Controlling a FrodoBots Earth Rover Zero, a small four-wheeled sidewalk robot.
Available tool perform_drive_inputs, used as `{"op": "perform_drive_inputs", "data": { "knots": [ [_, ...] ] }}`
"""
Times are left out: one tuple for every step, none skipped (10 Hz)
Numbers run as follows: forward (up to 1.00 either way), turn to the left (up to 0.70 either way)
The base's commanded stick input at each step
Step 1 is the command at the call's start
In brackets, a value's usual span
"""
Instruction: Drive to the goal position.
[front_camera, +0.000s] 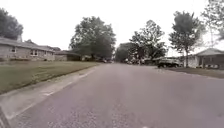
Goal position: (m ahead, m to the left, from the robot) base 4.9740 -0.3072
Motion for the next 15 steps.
{"op": "perform_drive_inputs", "data": {
  "knots": [
    [0.7,0.0],
    [0.7,0.0],
    [0.7,0.0],
    [0.7,0.0],
    [0.7,0.0],
    [0.7,0.0],
    [0.7,0.0],
    [0.7,0.0],
    [0.7,0.0],
    [0.7,0.0],
    [0.7,0.0],
    [0.7,0.0],
    [0.7,0.0],
    [0.7,0.0],
    [0.7,0.0]
  ]
}}
